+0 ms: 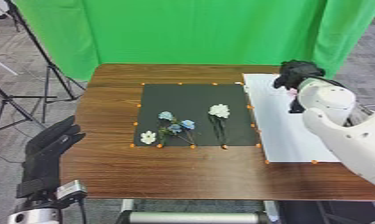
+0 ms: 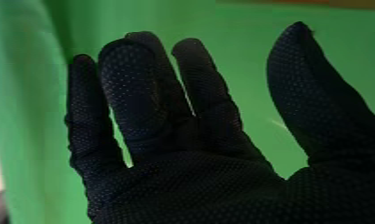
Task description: Arrange flowers
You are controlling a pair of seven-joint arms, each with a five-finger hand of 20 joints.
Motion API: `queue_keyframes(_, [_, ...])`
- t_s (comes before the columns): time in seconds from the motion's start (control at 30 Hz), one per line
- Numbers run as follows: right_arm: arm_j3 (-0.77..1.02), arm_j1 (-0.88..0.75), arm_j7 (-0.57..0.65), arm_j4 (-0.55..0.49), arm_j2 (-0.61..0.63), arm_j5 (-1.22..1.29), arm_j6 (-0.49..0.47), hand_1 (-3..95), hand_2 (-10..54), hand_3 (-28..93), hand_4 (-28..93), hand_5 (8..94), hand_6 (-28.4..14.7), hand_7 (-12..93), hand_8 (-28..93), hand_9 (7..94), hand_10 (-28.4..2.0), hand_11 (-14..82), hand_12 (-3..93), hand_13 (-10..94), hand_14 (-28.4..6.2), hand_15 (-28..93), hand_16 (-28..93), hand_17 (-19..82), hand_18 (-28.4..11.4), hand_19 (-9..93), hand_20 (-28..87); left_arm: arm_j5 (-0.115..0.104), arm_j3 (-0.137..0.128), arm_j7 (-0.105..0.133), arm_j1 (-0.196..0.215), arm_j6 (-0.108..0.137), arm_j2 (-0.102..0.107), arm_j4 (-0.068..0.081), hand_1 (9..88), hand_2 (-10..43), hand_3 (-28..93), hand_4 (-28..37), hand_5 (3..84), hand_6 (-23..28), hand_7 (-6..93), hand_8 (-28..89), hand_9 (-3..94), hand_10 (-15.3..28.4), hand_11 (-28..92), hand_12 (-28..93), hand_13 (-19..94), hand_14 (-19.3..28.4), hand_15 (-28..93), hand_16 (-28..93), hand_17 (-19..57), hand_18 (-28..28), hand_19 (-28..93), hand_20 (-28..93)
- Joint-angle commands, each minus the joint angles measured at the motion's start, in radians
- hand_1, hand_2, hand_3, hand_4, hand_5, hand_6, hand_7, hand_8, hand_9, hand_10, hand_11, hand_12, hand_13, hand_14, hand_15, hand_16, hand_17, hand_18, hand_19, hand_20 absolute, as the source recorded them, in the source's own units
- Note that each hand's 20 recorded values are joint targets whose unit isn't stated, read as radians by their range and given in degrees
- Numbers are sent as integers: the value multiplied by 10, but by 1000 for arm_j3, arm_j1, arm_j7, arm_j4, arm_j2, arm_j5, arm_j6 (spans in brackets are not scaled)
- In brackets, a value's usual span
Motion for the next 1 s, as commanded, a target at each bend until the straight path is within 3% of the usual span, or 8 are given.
queue_keyframes(0.03, [58,-25,15,75,-43,-23,-54,243,-4,878,-247,496,-85,168,-111,522,-205,215,158,586,-123,782,135,153,-217,771,62,-5,9,5,-1,4,-1,0,268,34,838,-185,416,111,159,-107,347,200,383,65,257,273,662,-176,-100,213,582,51])
queue_keyframes(0.37, [140,-20,-22,172,-149,-67,-160,237,-5,887,-249,456,-85,143,-111,477,-205,165,146,589,-121,802,131,152,-218,766,75,-1,13,4,-6,0,-7,1,268,34,837,-185,416,110,159,-108,347,199,383,66,256,273,662,-176,-100,213,581,51])
queue_keyframes(0.47, [158,-16,-12,194,-175,-67,-198,234,-6,891,-248,431,-85,127,-107,457,-207,141,141,597,-122,814,132,154,-218,768,79,3,11,-6,-10,-7,-13,1,268,34,836,-184,416,110,160,-108,347,199,384,66,257,273,662,-176,-100,213,581,51])
queue_keyframes(1.0, [153,5,20,252,-178,-68,-213,231,0,897,-247,399,-83,114,-100,433,-212,122,143,600,-118,843,134,153,-219,768,81,7,12,-10,-11,-7,-18,0,268,33,838,-184,416,110,160,-108,347,200,383,65,257,273,662,-176,-100,213,582,51])
